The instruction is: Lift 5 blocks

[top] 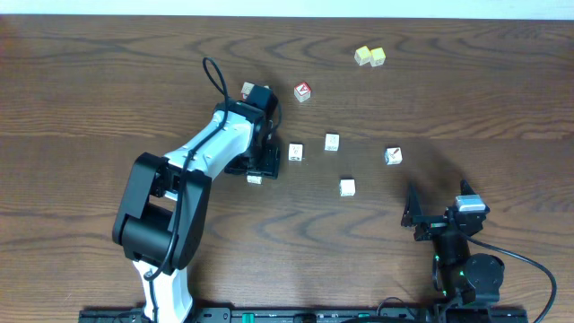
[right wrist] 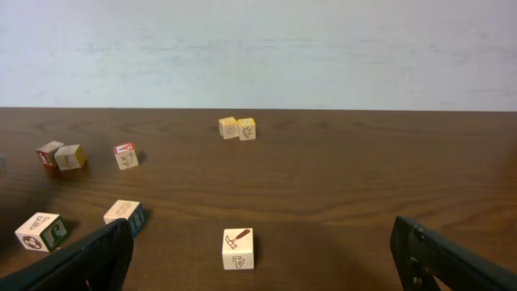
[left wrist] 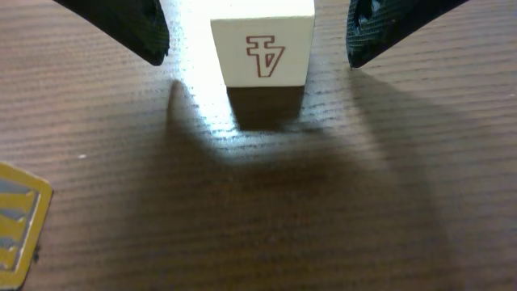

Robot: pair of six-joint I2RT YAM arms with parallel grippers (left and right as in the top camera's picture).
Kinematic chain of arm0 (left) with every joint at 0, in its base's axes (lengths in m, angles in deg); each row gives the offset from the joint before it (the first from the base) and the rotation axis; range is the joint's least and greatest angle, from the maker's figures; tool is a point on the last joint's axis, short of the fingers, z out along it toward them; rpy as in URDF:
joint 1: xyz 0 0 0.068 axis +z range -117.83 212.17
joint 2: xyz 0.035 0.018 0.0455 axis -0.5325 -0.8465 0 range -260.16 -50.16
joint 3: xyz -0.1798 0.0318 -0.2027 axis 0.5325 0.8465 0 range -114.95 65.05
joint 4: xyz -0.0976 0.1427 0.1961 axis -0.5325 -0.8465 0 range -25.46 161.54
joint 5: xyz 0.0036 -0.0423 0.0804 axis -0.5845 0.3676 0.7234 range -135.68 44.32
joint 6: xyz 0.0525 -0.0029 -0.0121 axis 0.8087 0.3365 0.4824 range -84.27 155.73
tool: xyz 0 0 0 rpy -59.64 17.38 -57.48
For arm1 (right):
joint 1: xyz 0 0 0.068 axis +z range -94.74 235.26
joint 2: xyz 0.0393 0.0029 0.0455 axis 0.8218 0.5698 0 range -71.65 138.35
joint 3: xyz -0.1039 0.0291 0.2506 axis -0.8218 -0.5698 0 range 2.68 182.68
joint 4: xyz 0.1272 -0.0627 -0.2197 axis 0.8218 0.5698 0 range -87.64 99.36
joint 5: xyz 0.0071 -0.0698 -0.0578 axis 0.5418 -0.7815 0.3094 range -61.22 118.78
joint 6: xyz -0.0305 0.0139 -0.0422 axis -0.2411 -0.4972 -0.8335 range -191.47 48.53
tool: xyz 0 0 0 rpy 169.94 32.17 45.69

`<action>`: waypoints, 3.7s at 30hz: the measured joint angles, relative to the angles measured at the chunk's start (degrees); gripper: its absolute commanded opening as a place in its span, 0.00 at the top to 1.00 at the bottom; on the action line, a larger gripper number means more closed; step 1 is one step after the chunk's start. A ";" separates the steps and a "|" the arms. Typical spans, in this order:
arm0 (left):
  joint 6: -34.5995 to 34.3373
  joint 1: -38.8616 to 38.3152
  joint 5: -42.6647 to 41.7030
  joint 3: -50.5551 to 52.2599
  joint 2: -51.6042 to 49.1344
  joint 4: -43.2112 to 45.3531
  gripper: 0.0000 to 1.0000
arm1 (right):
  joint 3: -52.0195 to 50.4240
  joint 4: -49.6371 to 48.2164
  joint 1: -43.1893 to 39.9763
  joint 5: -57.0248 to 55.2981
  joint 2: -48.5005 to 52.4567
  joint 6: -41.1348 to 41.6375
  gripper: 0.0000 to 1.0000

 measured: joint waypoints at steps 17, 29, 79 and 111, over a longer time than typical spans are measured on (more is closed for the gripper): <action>-4.02 -0.42 1.46 2.32 0.00 1.40 0.57 | 0.00 0.00 0.00 0.00 0.00 -0.02 0.01; -6.56 -0.42 -1.95 2.32 0.02 1.99 0.70 | 0.00 0.02 0.00 0.00 0.00 -0.02 0.01; -15.41 -6.78 -1.29 -1.68 10.51 1.60 0.35 | 0.00 0.02 0.00 0.00 0.00 -0.02 0.01; -17.55 -12.41 8.70 -1.73 1.51 18.93 0.36 | 0.00 0.02 0.00 0.00 0.00 -0.02 0.01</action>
